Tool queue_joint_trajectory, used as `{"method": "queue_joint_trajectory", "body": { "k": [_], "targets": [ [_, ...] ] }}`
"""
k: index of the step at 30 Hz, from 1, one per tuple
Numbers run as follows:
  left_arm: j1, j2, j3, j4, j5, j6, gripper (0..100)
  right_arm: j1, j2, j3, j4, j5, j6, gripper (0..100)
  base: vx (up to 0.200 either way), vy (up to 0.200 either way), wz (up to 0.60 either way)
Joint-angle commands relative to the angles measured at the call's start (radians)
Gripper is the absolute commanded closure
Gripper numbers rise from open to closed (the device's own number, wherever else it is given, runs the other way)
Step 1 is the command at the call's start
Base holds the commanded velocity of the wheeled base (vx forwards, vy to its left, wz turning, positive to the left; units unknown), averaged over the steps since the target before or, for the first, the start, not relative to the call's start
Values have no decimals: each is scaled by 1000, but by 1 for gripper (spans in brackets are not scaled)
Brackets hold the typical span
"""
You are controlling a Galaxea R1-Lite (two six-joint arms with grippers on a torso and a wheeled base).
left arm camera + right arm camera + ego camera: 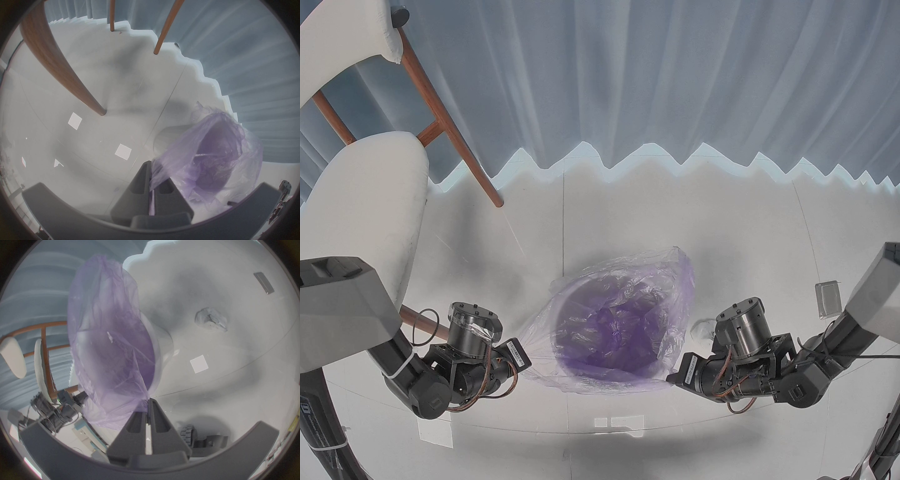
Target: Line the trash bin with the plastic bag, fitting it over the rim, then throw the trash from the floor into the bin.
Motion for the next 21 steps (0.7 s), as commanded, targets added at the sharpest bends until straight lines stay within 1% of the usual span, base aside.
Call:
{"method": "queue_joint_trajectory", "body": {
  "k": [1, 6, 8, 14, 20, 21],
  "targets": [
    [4, 79, 7, -30, 4, 28, 100, 2, 70, 46, -37, -11, -30, 100, 0, 0, 0],
    [6, 99, 11, -33, 8, 64, 100, 5, 97, 58, -45, -11, -50, 100, 0, 0, 0],
    [10, 110, 10, -33, 21, 80, 100, 3, 113, 59, -46, -11, -65, 100, 0, 0, 0],
    [36, 156, -13, -36, 32, 146, 100, -3, 148, 36, -53, -12, -72, 100, 0, 0, 0],
    [50, 196, -82, -38, 32, 192, 100, -32, 218, -8, -111, -65, -88, 100, 0, 0, 0],
    [50, 196, -82, -38, 32, 192, 100, -32, 218, -8, -111, -65, -88, 100, 0, 0, 0]
  ]
}}
